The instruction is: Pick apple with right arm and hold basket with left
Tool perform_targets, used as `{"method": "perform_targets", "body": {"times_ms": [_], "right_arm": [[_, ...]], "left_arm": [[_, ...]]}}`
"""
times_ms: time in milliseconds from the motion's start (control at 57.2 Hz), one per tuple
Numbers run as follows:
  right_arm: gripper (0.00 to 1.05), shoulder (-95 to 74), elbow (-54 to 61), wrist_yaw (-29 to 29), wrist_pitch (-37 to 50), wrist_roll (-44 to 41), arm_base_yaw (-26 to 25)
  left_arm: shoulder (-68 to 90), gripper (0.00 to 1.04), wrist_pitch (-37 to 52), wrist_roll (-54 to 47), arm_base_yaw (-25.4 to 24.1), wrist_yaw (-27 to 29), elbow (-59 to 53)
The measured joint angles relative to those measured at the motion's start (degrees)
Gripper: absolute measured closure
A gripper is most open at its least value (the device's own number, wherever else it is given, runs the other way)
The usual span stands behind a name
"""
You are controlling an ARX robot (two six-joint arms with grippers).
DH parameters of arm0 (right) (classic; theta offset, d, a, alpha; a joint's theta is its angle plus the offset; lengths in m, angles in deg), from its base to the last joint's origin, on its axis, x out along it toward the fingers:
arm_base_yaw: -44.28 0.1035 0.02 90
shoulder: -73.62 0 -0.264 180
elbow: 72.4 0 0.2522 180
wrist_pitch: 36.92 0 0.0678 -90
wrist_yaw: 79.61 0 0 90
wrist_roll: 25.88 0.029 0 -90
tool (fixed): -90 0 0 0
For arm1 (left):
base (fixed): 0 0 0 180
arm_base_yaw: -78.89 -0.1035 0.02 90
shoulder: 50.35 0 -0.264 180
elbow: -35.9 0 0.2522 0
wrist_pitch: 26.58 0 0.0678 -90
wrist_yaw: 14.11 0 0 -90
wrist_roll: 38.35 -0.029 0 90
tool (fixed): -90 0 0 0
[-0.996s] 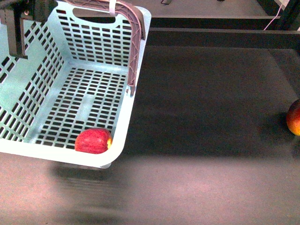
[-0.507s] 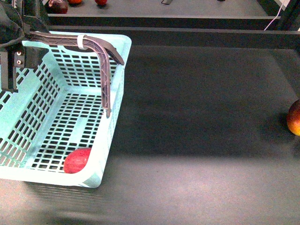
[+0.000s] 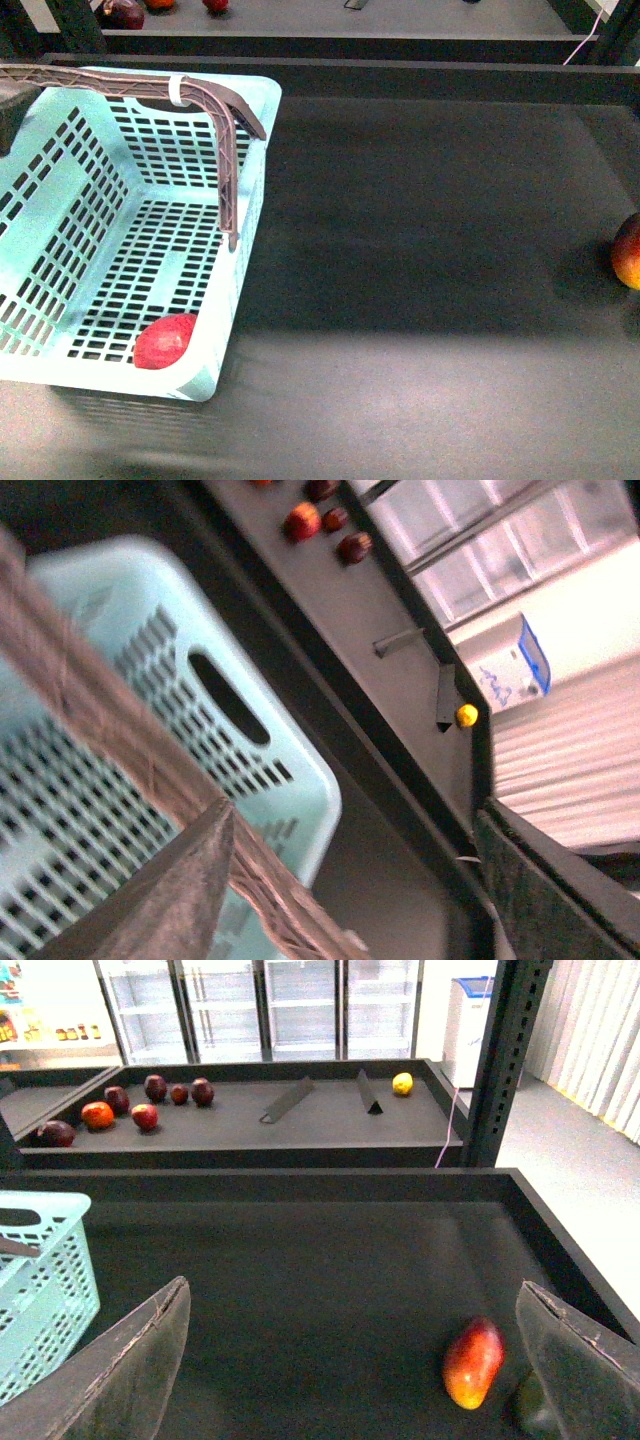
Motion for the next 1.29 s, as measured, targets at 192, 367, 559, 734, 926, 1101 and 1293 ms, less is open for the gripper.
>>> {"method": "perform_targets", "body": {"times_ms": [192, 367, 559, 734, 926, 1101, 1293], "right_arm": [[0.09, 0.0, 0.0, 0.0, 0.0, 0.0, 0.0], [0.09, 0.0, 0.0, 0.0, 0.0, 0.0, 0.0], [0.09, 0.0, 0.0, 0.0, 0.0, 0.0, 0.0], [0.09, 0.0, 0.0, 0.0, 0.0, 0.0, 0.0], [0.09, 0.0, 0.0, 0.0, 0.0, 0.0, 0.0], [0.09, 0.0, 0.0, 0.0, 0.0, 0.0, 0.0], [0.09, 0.0, 0.0, 0.0, 0.0, 0.0, 0.0]], "left_arm": [[-10.2, 0.77, 8.6, -36.2, -3.3, -2.7, -10.8], [-17.2, 1.01, 7.1, -41.4, -5.1, -4.6, -16.9], [-21.6, 1.01, 8.0, -42.2, -6.7, -6.1, -22.8], [-31.7, 1.01, 1.3, -42.4, -10.8, -10.1, -25.8], [-41.0, 1.01, -6.1, -42.5, -10.8, -10.3, -27.6], [-49.0, 1.01, -13.0, -42.6, -10.8, -10.3, -28.5], [-56.9, 1.01, -20.2, -42.6, -10.8, -10.3, -28.6]]}}
